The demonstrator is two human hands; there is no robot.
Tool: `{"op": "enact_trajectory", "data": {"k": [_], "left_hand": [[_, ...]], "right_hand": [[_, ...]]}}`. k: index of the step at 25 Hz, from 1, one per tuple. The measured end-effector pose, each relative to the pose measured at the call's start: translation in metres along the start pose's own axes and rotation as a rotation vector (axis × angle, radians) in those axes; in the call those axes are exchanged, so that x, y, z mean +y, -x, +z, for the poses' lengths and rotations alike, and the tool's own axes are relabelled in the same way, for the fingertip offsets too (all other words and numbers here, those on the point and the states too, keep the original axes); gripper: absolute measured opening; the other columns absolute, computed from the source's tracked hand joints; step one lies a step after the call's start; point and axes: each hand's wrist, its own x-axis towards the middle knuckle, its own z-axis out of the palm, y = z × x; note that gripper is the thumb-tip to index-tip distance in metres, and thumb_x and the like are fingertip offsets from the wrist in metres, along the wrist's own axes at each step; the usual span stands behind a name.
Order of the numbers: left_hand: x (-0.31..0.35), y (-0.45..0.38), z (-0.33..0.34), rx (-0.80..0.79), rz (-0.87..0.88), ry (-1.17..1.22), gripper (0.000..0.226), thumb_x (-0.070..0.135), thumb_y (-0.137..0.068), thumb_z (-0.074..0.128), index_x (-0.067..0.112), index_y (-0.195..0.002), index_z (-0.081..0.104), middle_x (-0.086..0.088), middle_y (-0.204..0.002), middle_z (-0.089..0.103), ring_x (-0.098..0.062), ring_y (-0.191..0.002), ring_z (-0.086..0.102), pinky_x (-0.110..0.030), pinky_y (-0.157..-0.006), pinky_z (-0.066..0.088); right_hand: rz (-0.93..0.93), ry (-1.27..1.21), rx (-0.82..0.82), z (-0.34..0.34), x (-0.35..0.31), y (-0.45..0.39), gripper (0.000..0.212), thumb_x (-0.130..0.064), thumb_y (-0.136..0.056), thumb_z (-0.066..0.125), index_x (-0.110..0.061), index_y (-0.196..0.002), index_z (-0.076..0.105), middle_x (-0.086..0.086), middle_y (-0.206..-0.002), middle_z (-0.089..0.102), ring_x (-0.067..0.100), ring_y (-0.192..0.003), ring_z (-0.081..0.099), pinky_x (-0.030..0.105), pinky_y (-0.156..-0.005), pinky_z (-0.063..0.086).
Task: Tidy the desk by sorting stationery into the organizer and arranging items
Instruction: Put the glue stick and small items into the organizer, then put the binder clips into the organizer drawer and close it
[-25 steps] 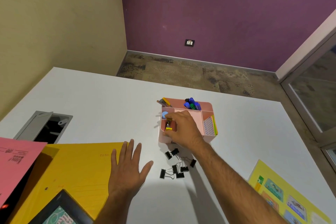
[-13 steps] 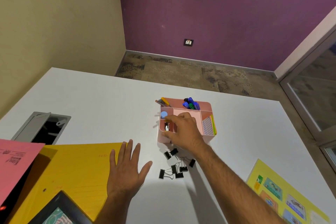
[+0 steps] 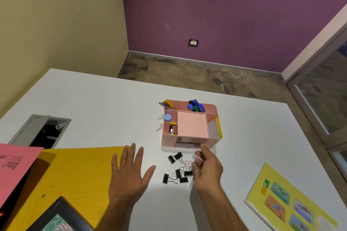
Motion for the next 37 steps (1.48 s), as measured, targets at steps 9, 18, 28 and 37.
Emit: {"op": "enact_trajectory", "data": {"k": [9,18,28,37], "left_hand": [[0.001,-0.001,0.001,-0.002,-0.013,-0.009,0.084,0.078,-0.087,0.010,0.029,-0.151,0.033,-0.002,-0.162,0.022,-0.025,-0.151,0.012,-0.056,-0.120,0.010],[0.001,-0.002,0.003,-0.005,-0.016,-0.015,0.082,0.078,-0.087,0.015,0.029,-0.151,0.033,-0.002,-0.162,0.022,-0.025,-0.151,0.012,-0.056,-0.120,0.009],[0.001,-0.002,0.003,-0.005,-0.019,-0.027,0.086,0.079,-0.086,0.009,0.028,-0.151,0.034,-0.004,-0.162,0.023,-0.027,-0.151,0.014,-0.057,-0.120,0.010],[0.001,-0.001,0.002,0.002,-0.016,-0.024,0.085,0.078,-0.086,0.009,0.029,-0.151,0.033,-0.003,-0.162,0.022,-0.026,-0.151,0.012,-0.056,-0.120,0.010]], "right_hand": [[0.262,-0.225,-0.171,0.031,0.007,0.011,0.039,-0.039,-0.081,0.076,-0.015,-0.111,0.064,0.004,-0.110,0.065,0.015,-0.078,0.057,0.027,-0.063,0.047],[0.256,-0.338,-0.185,0.038,0.013,0.007,0.027,-0.029,-0.085,0.074,-0.016,-0.107,0.065,0.002,-0.093,0.064,0.012,-0.068,0.054,0.022,-0.055,0.046],[0.317,-0.317,-0.167,0.018,0.026,0.017,0.020,-0.027,-0.084,0.075,-0.012,-0.090,0.064,0.001,-0.077,0.062,0.012,-0.061,0.052,0.024,-0.057,0.044],[0.190,-0.112,-0.155,-0.021,0.046,0.031,0.012,-0.026,-0.083,0.073,-0.016,-0.090,0.069,0.001,-0.068,0.055,0.011,-0.048,0.045,0.019,-0.038,0.038]]}}
